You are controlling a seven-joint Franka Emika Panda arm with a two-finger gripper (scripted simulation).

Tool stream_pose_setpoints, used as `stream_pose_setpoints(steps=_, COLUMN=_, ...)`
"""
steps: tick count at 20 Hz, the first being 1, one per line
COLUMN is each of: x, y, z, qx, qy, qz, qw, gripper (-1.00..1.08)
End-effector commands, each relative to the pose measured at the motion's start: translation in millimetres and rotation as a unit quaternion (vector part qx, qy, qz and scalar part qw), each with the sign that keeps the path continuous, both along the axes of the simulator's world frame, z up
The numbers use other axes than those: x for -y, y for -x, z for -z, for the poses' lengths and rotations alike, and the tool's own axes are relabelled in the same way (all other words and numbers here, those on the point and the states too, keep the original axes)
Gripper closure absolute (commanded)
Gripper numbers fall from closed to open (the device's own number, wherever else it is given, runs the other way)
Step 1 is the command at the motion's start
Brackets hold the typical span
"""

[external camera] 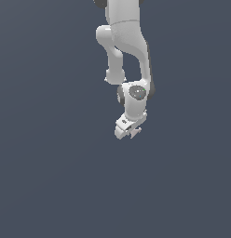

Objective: Pick up the object and move it to a goal position.

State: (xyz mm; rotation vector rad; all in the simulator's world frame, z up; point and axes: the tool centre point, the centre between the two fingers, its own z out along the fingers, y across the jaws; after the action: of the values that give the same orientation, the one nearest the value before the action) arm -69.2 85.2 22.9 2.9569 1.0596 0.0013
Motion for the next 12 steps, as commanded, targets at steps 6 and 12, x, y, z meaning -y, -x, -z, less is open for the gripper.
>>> stream_pose_setpoints(steps=6, x=-0.4, y=-0.1, z=-0.3, qx=0.0, qy=0.0, qz=0.0, qw=1.0, gripper=1.08)
stream_pose_setpoints(steps=12, x=2.6, y=3.4, z=-10.2, qx=0.0, qy=0.0, qz=0.0, qw=1.0, gripper=1.08)
